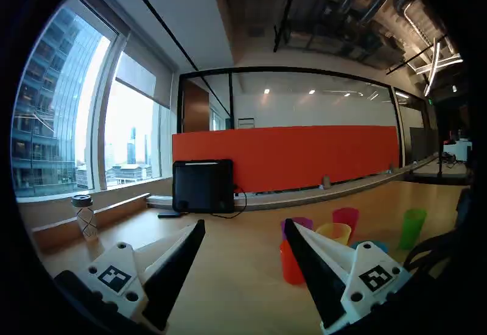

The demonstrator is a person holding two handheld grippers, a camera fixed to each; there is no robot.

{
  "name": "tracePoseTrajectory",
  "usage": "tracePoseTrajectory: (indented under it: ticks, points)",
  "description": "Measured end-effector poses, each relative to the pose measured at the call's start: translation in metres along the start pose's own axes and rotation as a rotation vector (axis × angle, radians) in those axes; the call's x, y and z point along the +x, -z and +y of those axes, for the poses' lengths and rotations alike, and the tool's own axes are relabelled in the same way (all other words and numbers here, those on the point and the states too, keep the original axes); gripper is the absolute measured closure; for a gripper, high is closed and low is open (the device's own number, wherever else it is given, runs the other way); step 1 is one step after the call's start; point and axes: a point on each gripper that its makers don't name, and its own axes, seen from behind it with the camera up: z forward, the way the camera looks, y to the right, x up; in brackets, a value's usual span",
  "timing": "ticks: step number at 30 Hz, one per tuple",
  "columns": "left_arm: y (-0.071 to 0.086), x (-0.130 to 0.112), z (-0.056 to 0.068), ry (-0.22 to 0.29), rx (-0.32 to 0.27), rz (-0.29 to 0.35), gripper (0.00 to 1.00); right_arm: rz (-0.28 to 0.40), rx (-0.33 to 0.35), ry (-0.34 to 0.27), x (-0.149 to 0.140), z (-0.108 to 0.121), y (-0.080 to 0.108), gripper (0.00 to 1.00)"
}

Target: Pour water

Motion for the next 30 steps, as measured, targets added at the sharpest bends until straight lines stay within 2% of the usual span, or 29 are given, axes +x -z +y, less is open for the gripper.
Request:
tracePoseTrajectory:
  ticks: [8, 20, 30]
  points:
    - [0.003, -0.01, -0.015, 0.02, 0.007, -0.013, 0.03, -0.003, 0.004, -0.003, 0.002, -0.007, -0.003, 0.0]
    - [0.003, -0.022, -0.018, 0.035, -0.007, -0.034, 0.03, 0.005, 0.034, 0.004, 0.008, -0.023, -0.011, 0.0]
    - [0.001, -0.029, -0.016, 0.045, -0.015, -0.048, 0.03, 0.006, 0.046, 0.022, 0.011, -0.028, -0.013, 0.0]
